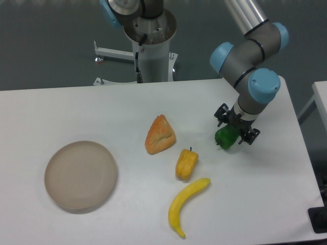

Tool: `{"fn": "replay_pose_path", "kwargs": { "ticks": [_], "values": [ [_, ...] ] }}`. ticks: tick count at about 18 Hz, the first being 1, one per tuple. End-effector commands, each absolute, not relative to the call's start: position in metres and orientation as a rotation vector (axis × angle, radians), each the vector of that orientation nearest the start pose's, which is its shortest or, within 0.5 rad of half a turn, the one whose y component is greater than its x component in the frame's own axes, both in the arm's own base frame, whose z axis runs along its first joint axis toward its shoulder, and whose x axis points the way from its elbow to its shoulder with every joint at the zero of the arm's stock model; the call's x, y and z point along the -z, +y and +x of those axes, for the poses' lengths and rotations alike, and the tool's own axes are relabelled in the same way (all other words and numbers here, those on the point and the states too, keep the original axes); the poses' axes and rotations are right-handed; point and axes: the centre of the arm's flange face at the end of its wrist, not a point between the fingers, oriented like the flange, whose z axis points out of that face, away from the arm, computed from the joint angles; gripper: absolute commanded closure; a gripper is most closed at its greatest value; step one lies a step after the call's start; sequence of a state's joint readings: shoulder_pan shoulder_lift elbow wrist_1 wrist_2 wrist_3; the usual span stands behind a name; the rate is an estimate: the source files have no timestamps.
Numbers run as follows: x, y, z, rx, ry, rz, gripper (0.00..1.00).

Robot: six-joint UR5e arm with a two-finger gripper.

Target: Pick up the green pepper from the table

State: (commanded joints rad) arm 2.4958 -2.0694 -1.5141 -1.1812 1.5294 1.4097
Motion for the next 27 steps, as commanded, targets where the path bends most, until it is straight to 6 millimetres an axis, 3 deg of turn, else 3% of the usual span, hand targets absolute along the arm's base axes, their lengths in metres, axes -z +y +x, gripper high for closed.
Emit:
{"fn": "replay_pose_path", "kwargs": {
  "ticks": [1,7,18,27],
  "values": [
    [-0.265,0.502,-0.440,0.096,0.745,-3.031,0.65],
    [-0.290,0.509,-0.452,0.027,0.759,-3.010,0.66],
    [-0.361,0.552,-0.510,-0.170,0.838,-2.946,0.66],
    [-0.366,0.557,-0.518,-0.213,0.847,-2.936,0.66]
  ]
}}
